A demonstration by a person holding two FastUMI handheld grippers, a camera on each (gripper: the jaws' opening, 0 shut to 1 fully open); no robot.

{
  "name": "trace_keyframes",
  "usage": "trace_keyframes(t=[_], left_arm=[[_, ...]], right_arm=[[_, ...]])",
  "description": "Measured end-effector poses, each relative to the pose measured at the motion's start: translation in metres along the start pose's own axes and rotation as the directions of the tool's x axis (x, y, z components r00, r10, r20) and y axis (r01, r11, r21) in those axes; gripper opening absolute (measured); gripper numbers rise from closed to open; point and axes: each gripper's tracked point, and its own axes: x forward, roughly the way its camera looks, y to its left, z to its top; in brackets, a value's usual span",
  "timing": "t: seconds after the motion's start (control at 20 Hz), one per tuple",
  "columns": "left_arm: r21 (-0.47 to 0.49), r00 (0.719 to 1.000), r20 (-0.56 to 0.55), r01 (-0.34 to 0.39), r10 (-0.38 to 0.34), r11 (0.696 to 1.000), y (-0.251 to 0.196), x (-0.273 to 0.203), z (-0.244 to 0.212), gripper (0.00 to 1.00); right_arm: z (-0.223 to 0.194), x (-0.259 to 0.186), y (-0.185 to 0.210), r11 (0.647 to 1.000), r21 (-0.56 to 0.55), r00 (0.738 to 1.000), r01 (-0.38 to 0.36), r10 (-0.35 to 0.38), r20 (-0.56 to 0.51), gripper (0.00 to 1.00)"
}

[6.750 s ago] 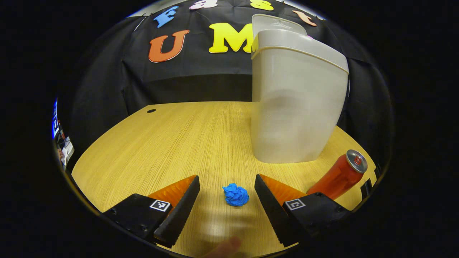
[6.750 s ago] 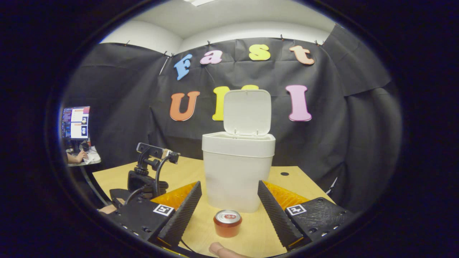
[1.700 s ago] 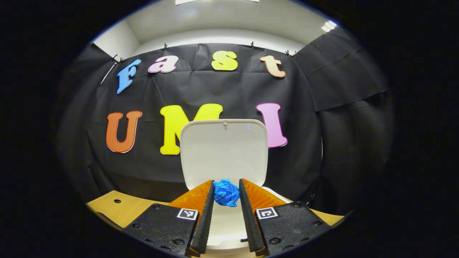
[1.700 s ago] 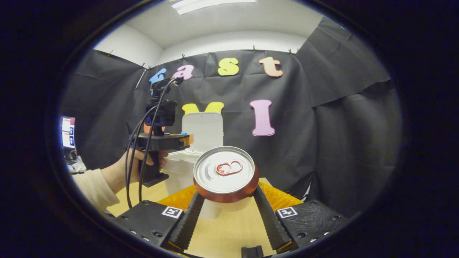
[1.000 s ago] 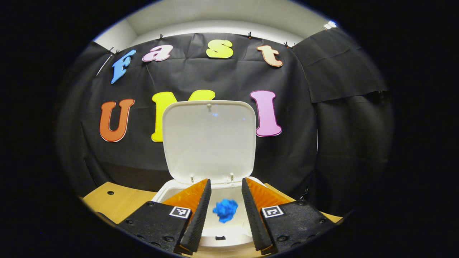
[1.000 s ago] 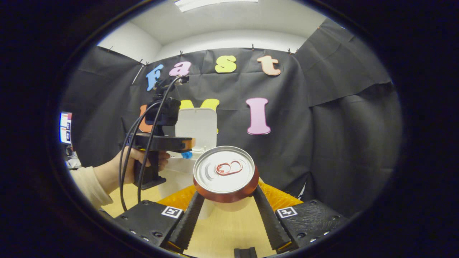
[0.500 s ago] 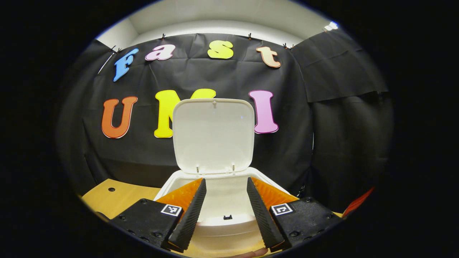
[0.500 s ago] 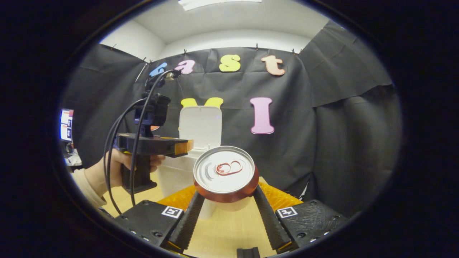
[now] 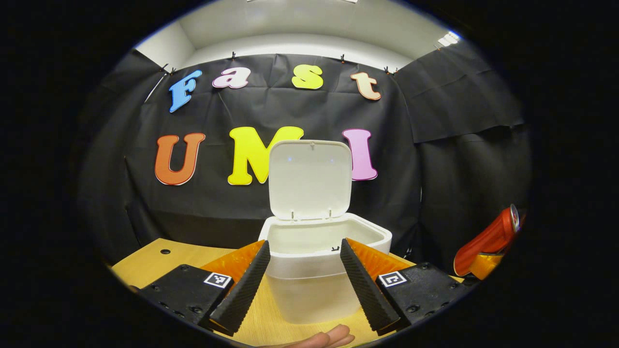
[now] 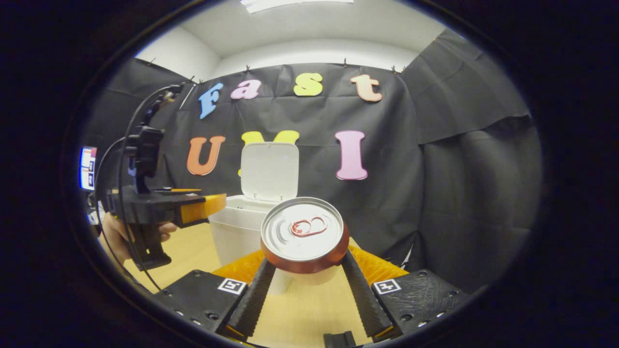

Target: Press the lid of the desktop garbage bin to open it, pick up the crumpled paper on the desktop and throw it into the bin, then pick up the pop can on the desktop and drop it into the bin, and finally close the garbage bin lid.

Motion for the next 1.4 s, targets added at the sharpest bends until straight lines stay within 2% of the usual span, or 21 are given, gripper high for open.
trace_keyframes(t=[0.15,0.3,0.45,0.6,0.65,0.7,0.85,1.05,1.2,1.4], left_arm=[[0.010,1.000,0.002,-0.023,0.023,1.000,0.014,-0.025,-0.007,0.94],[-0.005,1.000,0.011,0.000,0.000,1.000,0.015,-0.045,-0.014,0.94],[0.013,1.000,0.008,-0.017,0.017,1.000,0.018,-0.056,-0.028,0.94],[0.067,0.999,0.004,-0.035,0.034,0.997,0.016,-0.061,-0.041,0.95],[0.071,0.999,-0.005,-0.031,0.032,0.997,0.015,-0.063,-0.048,1.00],[0.079,0.999,-0.017,-0.032,0.033,0.996,0.014,-0.065,-0.054,0.94],[0.101,0.997,-0.038,-0.058,0.062,0.993,0.024,-0.076,-0.059,0.96],[0.089,0.996,-0.021,-0.079,0.081,0.993,0.037,-0.094,-0.055,0.98],[0.086,0.995,-0.019,-0.093,0.095,0.992,0.050,-0.106,-0.056,0.98],[0.069,0.994,-0.045,-0.099,0.102,0.993,0.060,-0.114,-0.061,0.98]], right_arm=[[0.006,-0.004,0.003,0.999,0.047,1.000,0.003,-0.004,0.009,0.80],[0.002,-0.005,0.011,0.999,0.036,1.000,0.026,-0.026,-0.006,0.80],[0.000,-0.005,0.024,0.999,0.027,0.999,0.034,-0.033,-0.023,0.80],[0.000,-0.003,0.035,0.999,-0.014,0.998,0.043,-0.044,-0.034,0.79],[0.002,-0.002,0.038,0.999,-0.023,0.998,0.047,-0.048,-0.032,0.79],[0.004,-0.001,0.039,0.998,-0.035,0.998,0.053,-0.054,-0.030,0.79],[0.015,0.005,0.048,0.994,-0.084,0.997,0.067,-0.069,-0.018,0.79],[0.046,0.017,0.049,0.986,-0.128,0.994,0.110,-0.111,-0.005,0.79],[0.081,0.028,0.053,0.989,-0.104,0.994,0.107,-0.108,-0.001,0.80],[0.144,0.050,0.074,0.995,-0.078,0.997,0.065,-0.062,0.041,0.80]])
